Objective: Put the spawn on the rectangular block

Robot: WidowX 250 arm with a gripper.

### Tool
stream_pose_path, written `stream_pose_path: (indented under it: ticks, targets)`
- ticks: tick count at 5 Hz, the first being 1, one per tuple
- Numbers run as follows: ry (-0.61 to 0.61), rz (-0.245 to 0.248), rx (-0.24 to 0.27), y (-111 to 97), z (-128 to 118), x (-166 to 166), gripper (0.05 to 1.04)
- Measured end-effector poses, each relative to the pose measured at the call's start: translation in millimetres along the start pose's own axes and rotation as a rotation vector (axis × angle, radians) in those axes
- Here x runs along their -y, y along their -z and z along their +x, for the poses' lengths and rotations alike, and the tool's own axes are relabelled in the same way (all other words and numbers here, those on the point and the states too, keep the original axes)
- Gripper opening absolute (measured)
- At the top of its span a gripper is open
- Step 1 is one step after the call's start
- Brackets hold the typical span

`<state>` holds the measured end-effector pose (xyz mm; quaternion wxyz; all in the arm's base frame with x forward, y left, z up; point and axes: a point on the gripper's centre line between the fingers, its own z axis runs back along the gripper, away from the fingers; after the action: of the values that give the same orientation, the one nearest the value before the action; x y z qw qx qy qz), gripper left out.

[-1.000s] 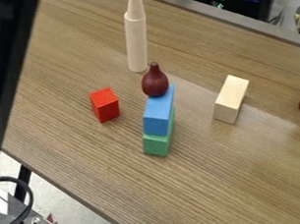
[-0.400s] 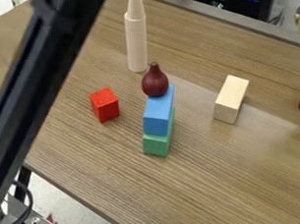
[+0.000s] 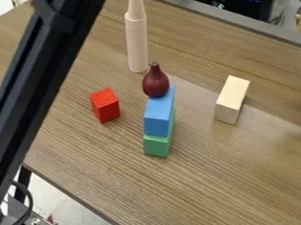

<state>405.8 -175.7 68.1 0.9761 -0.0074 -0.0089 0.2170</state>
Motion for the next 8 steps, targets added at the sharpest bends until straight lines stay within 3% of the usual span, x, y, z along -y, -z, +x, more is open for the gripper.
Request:
stream_pose_path:
  ticks: [2,3,4,6,8]
  targets:
    - [-0.042,0.046,0.004,0,-8,-22,0.567]
    - [-0.138,0.062,0.007,-6,-9,-52,0.567]
    - [-0.202,0.039,0.062,-33,-7,-73,0.567]
    - [-0.276,-0.055,0.108,-73,-11,-100,0.567]
    - [-0.302,-0.051,0.094,-64,-6,-117,0.567]
